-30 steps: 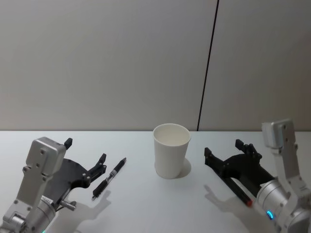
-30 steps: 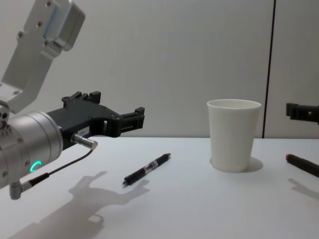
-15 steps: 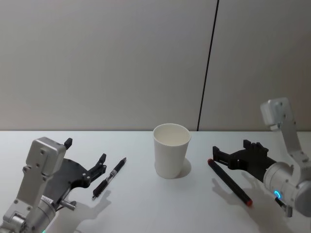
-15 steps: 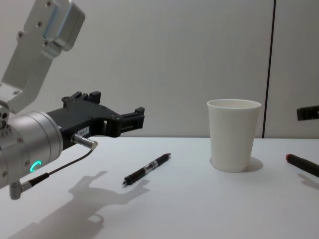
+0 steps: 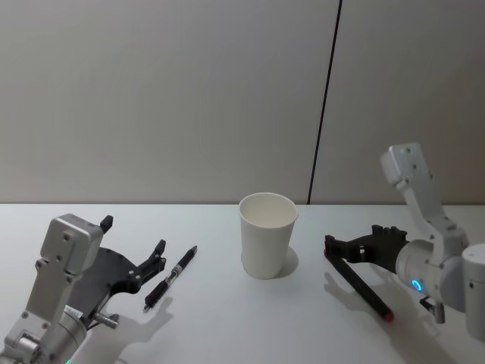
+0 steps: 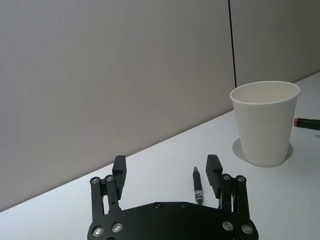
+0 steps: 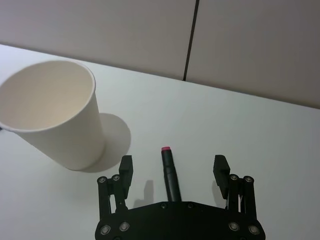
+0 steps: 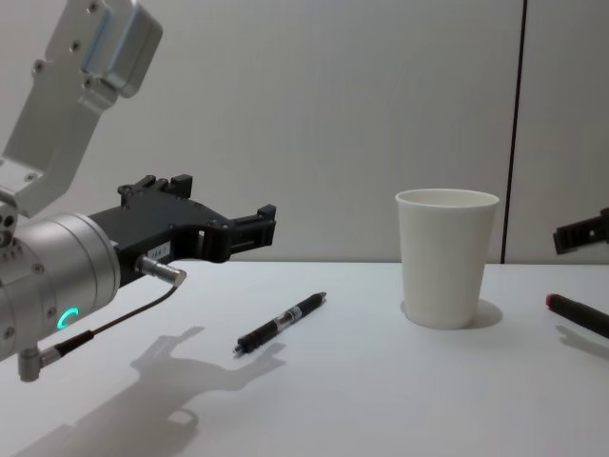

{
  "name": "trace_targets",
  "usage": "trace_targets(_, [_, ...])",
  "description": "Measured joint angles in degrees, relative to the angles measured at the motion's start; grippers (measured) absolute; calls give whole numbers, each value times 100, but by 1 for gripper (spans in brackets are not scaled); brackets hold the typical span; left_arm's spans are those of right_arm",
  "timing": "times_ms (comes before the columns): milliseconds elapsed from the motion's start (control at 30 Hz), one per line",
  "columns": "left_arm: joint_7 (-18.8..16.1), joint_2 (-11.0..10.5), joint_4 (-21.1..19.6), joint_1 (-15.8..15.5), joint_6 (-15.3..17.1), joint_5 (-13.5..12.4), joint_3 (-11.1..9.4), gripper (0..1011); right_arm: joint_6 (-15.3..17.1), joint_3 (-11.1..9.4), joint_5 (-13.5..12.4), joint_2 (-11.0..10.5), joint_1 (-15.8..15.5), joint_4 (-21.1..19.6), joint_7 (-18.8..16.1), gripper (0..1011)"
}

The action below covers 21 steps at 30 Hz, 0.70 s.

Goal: Place the pen into the pen holder.

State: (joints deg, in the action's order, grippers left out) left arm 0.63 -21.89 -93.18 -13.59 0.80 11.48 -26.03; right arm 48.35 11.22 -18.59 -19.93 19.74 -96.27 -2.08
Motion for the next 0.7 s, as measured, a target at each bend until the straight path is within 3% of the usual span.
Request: trace_targets(700, [0, 0, 0, 0, 0, 0, 0, 1002, -54, 222, 271, 178, 295, 708, 107, 1001])
